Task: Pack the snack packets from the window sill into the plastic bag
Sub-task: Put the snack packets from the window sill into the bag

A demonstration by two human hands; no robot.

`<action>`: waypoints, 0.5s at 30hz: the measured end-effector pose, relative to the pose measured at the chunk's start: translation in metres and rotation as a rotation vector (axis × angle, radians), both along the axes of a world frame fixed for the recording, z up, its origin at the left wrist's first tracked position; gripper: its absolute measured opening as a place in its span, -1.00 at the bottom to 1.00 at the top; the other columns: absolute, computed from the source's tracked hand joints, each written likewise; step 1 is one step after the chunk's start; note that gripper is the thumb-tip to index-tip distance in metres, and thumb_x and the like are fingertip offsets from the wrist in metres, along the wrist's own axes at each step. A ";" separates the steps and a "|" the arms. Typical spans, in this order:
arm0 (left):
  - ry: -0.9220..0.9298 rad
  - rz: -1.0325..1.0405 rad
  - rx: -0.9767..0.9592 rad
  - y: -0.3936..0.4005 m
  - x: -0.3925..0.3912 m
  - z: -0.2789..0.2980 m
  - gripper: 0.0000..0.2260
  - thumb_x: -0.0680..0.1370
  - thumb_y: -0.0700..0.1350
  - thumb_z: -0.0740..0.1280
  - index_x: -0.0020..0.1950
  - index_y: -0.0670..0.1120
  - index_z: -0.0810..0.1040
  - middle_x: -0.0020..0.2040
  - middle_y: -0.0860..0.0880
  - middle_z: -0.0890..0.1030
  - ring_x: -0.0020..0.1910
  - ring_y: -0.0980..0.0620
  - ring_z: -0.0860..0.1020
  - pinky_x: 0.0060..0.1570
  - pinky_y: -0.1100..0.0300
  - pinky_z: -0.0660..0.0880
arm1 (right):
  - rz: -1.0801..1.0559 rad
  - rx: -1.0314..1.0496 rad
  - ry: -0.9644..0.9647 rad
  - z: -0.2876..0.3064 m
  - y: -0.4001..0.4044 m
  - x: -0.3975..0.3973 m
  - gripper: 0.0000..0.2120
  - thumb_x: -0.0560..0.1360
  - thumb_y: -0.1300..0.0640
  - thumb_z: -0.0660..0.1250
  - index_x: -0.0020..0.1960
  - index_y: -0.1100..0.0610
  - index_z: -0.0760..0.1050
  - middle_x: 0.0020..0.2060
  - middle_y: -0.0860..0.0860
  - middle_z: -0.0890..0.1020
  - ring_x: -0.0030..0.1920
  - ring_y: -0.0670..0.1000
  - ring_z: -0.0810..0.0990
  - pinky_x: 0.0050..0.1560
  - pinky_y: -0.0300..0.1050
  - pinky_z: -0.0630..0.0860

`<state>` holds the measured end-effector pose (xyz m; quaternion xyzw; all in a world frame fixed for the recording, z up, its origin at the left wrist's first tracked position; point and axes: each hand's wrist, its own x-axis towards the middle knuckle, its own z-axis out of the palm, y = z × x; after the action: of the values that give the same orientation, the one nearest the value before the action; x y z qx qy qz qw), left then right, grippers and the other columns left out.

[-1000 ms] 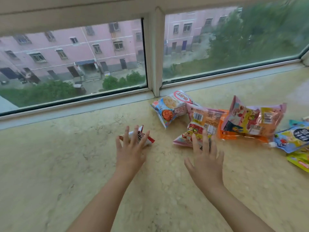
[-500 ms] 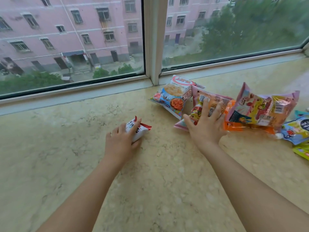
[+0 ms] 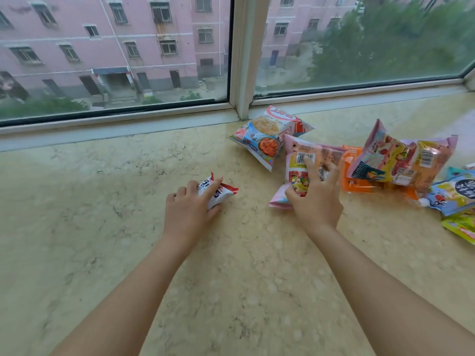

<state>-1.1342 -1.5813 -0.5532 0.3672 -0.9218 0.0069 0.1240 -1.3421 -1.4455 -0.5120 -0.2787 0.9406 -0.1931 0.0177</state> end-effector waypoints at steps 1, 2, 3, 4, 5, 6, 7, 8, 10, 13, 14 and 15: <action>-0.001 0.006 0.000 0.005 0.002 0.002 -0.47 0.33 0.10 0.54 0.28 0.10 0.56 -0.15 -0.17 0.56 -0.33 -0.17 0.54 -0.32 0.04 0.44 | 0.010 -0.008 -0.002 0.002 0.005 0.005 -0.36 0.43 -0.03 0.37 0.45 -0.18 0.22 0.44 0.01 0.08 0.29 0.15 0.36 -0.09 0.02 0.51; 0.003 0.014 0.003 0.010 0.005 0.005 -0.48 0.31 0.08 0.55 0.26 0.09 0.58 -0.15 -0.16 0.56 -0.34 -0.17 0.54 -0.31 0.04 0.44 | 0.024 -0.012 0.001 0.004 0.010 0.010 -0.36 0.42 -0.02 0.38 0.45 -0.17 0.23 0.43 -0.01 0.08 0.28 0.15 0.37 -0.11 0.00 0.51; 0.011 0.022 0.011 0.016 0.007 0.008 -0.50 0.30 0.06 0.56 0.23 0.09 0.60 -0.16 -0.16 0.56 -0.34 -0.17 0.54 -0.31 0.04 0.43 | 0.038 -0.011 0.005 0.007 0.017 0.015 -0.36 0.41 -0.02 0.38 0.44 -0.16 0.24 0.41 -0.02 0.08 0.26 0.14 0.39 -0.13 -0.03 0.48; 0.019 0.032 0.020 0.022 0.011 0.012 -0.52 0.30 0.04 0.57 0.20 0.08 0.61 -0.17 -0.16 0.56 -0.35 -0.17 0.54 -0.31 0.04 0.42 | 0.050 -0.006 0.002 0.009 0.023 0.020 -0.35 0.40 -0.01 0.39 0.44 -0.16 0.24 0.40 -0.01 0.10 0.24 0.14 0.41 -0.15 -0.05 0.46; 0.026 0.045 0.026 0.029 0.015 0.015 -0.55 0.30 0.02 0.57 0.17 0.07 0.62 -0.18 -0.15 0.56 -0.37 -0.16 0.54 -0.32 0.05 0.41 | 0.064 0.002 -0.005 0.012 0.031 0.026 -0.34 0.39 -0.02 0.39 0.44 -0.15 0.25 0.38 0.00 0.14 0.21 0.14 0.43 -0.16 -0.06 0.45; 0.029 0.059 0.040 0.037 0.020 0.018 -0.57 0.29 0.01 0.58 0.14 0.07 0.62 -0.19 -0.15 0.55 -0.38 -0.16 0.53 -0.32 0.05 0.40 | 0.079 0.010 -0.013 0.014 0.040 0.033 -0.34 0.39 -0.03 0.40 0.44 -0.15 0.24 0.36 0.00 0.19 0.19 0.14 0.44 -0.16 -0.05 0.47; 0.024 0.072 0.062 0.046 0.025 0.019 -0.57 0.28 0.00 0.58 0.12 0.07 0.63 -0.19 -0.14 0.55 -0.38 -0.15 0.53 -0.32 0.06 0.39 | 0.095 0.020 -0.019 0.016 0.049 0.040 -0.33 0.38 -0.04 0.40 0.44 -0.15 0.25 0.34 0.00 0.23 0.16 0.14 0.46 -0.15 -0.03 0.48; 0.008 0.082 0.087 0.055 0.031 0.019 -0.56 0.27 0.02 0.58 0.12 0.08 0.63 -0.18 -0.13 0.54 -0.36 -0.14 0.53 -0.30 0.06 0.40 | 0.118 0.030 -0.015 0.016 0.060 0.047 -0.33 0.38 -0.05 0.40 0.44 -0.14 0.25 0.32 0.00 0.25 0.14 0.14 0.46 -0.17 -0.03 0.49; -0.051 0.096 0.142 0.071 0.042 0.017 -0.51 0.31 0.08 0.55 0.22 0.13 0.58 -0.09 -0.11 0.55 -0.27 -0.14 0.55 -0.23 0.04 0.43 | 0.171 0.062 0.005 0.012 0.080 0.060 -0.34 0.38 -0.06 0.38 0.44 -0.13 0.26 0.31 0.03 0.27 0.10 0.16 0.48 -0.19 -0.02 0.51; -0.075 0.129 0.269 0.085 0.055 0.012 -0.45 0.47 0.15 0.37 0.45 0.23 0.33 0.17 -0.08 0.51 0.00 -0.13 0.55 -0.02 0.03 0.40 | 0.191 0.073 -0.002 0.001 0.095 0.071 -0.36 0.38 -0.13 0.39 0.42 -0.12 0.28 0.38 0.05 0.23 0.12 0.20 0.49 -0.05 0.09 0.54; -0.069 0.133 0.286 0.088 0.057 0.012 -0.45 0.50 0.16 0.32 0.48 0.25 0.26 0.22 -0.07 0.49 0.06 -0.11 0.53 0.02 0.04 0.39 | 0.191 0.047 -0.011 -0.003 0.095 0.073 -0.38 0.38 -0.14 0.40 0.39 -0.12 0.30 0.40 0.05 0.22 0.12 0.22 0.49 0.01 0.12 0.53; -0.075 0.135 0.285 0.091 0.059 0.012 -0.45 0.53 0.17 0.28 0.49 0.27 0.21 0.26 -0.06 0.46 0.11 -0.10 0.51 0.05 0.04 0.38 | 0.189 0.017 -0.022 -0.005 0.095 0.075 -0.40 0.38 -0.13 0.41 0.37 -0.11 0.33 0.41 0.05 0.21 0.12 0.23 0.49 0.04 0.13 0.52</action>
<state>-1.0756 -1.4903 -0.5414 0.4418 -0.8906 -0.1021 0.0351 -1.2674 -1.3507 -0.5170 -0.3638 0.9115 -0.1856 0.0483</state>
